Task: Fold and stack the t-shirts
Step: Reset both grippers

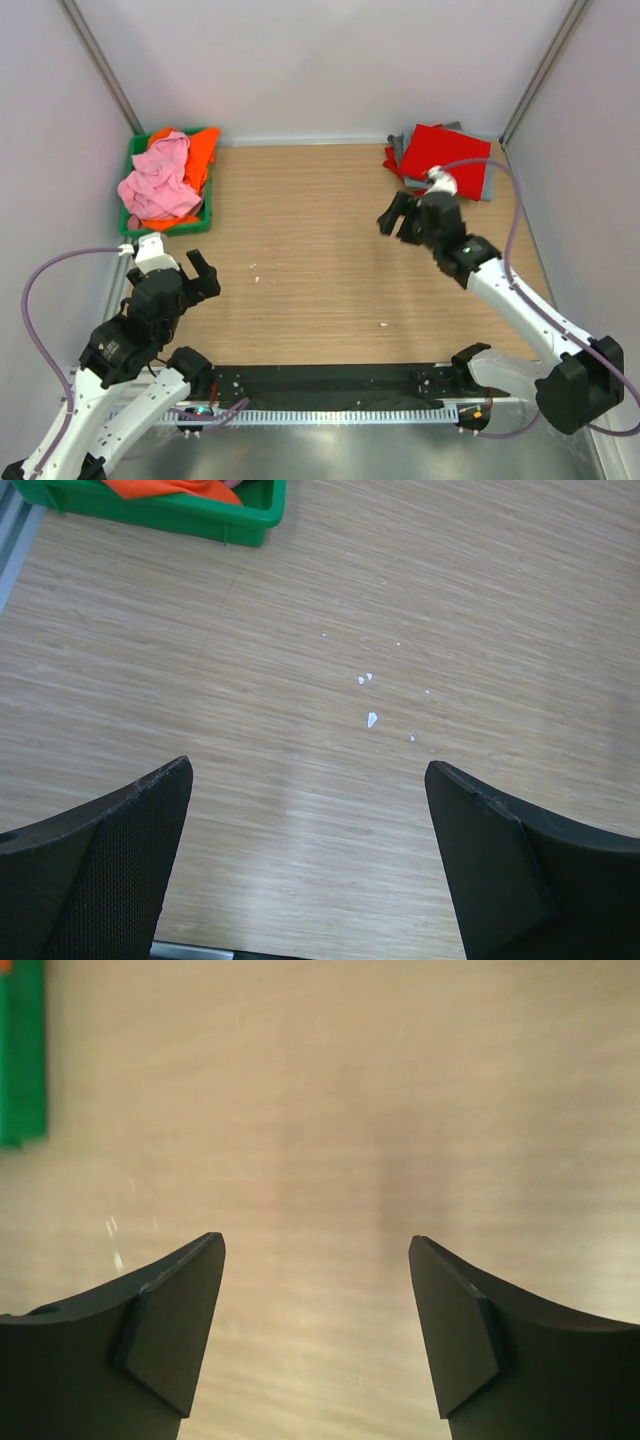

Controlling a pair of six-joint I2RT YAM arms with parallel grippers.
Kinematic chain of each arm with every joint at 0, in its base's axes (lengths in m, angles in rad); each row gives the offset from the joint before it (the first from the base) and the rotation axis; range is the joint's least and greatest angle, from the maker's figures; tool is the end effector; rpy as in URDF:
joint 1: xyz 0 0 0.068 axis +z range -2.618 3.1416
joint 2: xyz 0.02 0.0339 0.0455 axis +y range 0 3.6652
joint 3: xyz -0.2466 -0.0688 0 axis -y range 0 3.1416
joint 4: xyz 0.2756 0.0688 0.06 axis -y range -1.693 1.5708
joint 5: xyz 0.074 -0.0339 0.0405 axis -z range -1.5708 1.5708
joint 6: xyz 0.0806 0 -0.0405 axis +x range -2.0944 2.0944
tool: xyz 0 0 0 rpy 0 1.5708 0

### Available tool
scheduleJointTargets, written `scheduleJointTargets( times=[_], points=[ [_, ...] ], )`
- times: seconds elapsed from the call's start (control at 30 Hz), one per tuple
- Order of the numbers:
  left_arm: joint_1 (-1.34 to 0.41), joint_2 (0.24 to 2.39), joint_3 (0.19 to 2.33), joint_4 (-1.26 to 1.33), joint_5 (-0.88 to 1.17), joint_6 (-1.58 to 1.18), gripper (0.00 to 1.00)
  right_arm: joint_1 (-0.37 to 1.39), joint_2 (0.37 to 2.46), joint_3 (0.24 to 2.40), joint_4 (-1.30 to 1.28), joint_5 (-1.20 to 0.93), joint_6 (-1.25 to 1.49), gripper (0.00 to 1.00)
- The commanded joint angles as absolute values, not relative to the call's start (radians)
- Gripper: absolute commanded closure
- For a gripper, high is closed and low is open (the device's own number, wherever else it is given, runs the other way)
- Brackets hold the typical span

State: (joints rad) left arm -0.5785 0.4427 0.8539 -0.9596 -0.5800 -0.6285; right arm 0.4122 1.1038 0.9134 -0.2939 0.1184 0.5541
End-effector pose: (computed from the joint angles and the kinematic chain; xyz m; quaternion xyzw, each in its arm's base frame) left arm 0.1468 -0.0431 0.3106 -0.1607 0.8320 -0.0607 0.5275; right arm 0.3037 0.1224 0.2687 0.0911 0.8502 0.1949 0.4805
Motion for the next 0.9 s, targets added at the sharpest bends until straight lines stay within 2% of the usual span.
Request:
scheduleJointTargets(
  times=[0.0,0.03,0.13,0.23,0.37,0.47,0.63,0.87],
  points=[
    [-0.581,0.446,0.854,-0.934,-0.617,-0.649,0.0,0.587,1.08,0.802,-0.207,0.239,0.624,0.18],
    [-0.58,0.448,0.854,-0.933,-0.618,-0.649,0.0,0.694,1.078,0.772,-0.219,0.273,0.633,0.18],
    [-0.581,0.449,0.854,-0.937,-0.626,-0.655,0.0,0.867,1.08,0.718,-0.226,0.415,0.676,0.18],
    [-0.581,0.442,0.854,-0.942,-0.634,-0.66,0.0,0.963,1.055,0.646,-0.174,0.512,0.718,0.17],
    [-0.581,0.434,0.854,-0.942,-0.637,-0.661,0.0,1.109,0.986,0.404,0.138,0.595,0.726,0.16],
    [-0.581,0.445,0.854,-0.943,-0.637,-0.66,0.0,1.152,0.966,0.281,0.297,0.647,0.729,0.16],
    [-0.58,0.462,0.856,-0.946,-0.637,-0.661,0.0,1.192,0.986,0.261,0.368,0.683,0.693,0.11],
    [-0.58,0.449,0.856,-0.954,-0.658,-0.675,0.0,1.192,1.048,0.265,0.423,0.609,0.669,0.09]
  ],
)
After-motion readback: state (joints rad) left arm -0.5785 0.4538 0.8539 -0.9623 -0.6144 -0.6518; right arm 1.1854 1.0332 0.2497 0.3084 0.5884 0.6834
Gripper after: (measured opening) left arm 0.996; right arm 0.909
